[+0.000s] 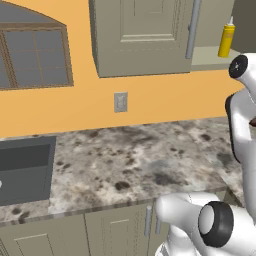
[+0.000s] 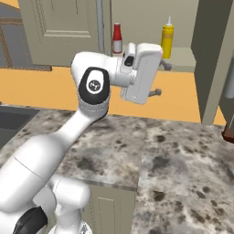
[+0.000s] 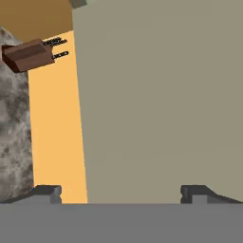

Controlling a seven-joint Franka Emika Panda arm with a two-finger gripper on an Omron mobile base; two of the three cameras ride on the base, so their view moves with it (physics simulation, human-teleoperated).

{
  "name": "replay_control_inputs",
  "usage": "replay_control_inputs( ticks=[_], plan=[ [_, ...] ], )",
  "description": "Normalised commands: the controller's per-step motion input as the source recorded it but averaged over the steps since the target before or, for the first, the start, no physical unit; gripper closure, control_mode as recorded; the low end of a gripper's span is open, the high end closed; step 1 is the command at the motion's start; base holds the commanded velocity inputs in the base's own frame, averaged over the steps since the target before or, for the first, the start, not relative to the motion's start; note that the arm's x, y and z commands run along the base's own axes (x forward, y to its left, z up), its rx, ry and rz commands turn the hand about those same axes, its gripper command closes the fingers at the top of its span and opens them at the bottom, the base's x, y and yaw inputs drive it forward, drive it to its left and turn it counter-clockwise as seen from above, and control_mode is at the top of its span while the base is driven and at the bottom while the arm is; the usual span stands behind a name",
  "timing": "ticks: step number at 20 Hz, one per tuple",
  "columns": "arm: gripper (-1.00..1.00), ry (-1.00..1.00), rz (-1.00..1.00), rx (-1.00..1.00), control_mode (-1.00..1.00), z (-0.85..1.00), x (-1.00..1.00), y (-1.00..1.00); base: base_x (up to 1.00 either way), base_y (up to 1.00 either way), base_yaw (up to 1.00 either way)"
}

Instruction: Move the ketchup and mustard from the cabinet to the dining counter.

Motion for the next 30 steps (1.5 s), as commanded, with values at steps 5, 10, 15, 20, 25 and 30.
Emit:
replay_control_inputs(
  ticks=[5,10,15,20,25,30],
  plan=[
    [-1.00,-0.60,0.04,0.33,-1.00,0.11,-0.32,0.96,0.00,0.00,0.00],
    [-1.00,-0.65,0.10,0.42,-1.00,-0.01,-0.14,0.90,0.00,0.00,0.00],
    [-1.00,-0.32,0.51,0.51,-1.00,-0.28,0.00,0.72,0.00,0.00,0.00],
    [-1.00,-0.11,0.75,0.40,-1.00,-0.22,0.02,0.40,0.00,0.00,0.00],
    [-1.00,-0.25,0.54,0.31,-1.00,0.06,0.02,0.64,0.00,0.00,0.00],
    [-1.00,-0.27,0.09,0.21,-1.00,0.28,0.00,0.23,0.00,0.00,0.00]
  ],
)
